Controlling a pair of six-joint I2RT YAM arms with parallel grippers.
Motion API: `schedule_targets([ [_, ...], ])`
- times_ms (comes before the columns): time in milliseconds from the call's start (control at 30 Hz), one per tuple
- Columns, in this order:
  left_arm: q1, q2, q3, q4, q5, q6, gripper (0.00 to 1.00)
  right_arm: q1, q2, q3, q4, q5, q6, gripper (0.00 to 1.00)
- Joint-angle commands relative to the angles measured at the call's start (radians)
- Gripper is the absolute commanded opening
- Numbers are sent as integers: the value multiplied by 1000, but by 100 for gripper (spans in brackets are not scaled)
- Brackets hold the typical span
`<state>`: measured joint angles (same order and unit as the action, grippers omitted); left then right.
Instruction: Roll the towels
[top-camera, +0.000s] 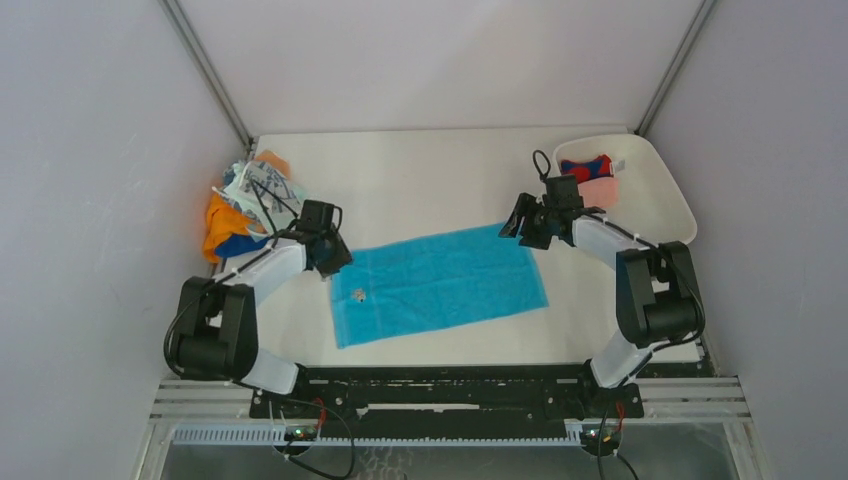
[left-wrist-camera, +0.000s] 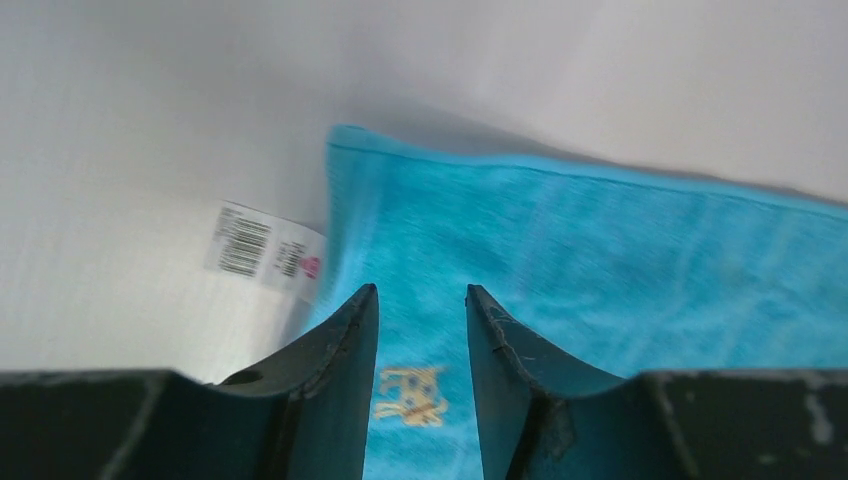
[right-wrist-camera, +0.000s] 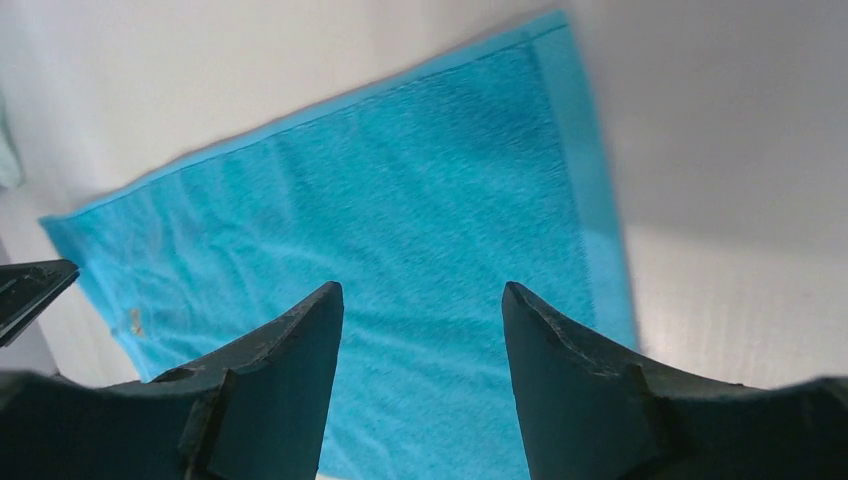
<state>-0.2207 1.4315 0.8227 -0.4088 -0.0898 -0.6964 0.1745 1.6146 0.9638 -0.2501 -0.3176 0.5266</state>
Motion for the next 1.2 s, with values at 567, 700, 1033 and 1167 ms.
schedule_targets([
  [567,115,50,206,-133,-49,122,56,-72,274,433,-292,110,-320,53],
  [700,151,70,207,-185,4,136,57,-46,356,542,-413,188,-433,48],
  [1033,163,126,287,-297,0,225,58,16,456,650,-489,210,-570,40],
  [1167,162,141,290,-300,14,232,58,33,484,679,-498,203,-587,40],
])
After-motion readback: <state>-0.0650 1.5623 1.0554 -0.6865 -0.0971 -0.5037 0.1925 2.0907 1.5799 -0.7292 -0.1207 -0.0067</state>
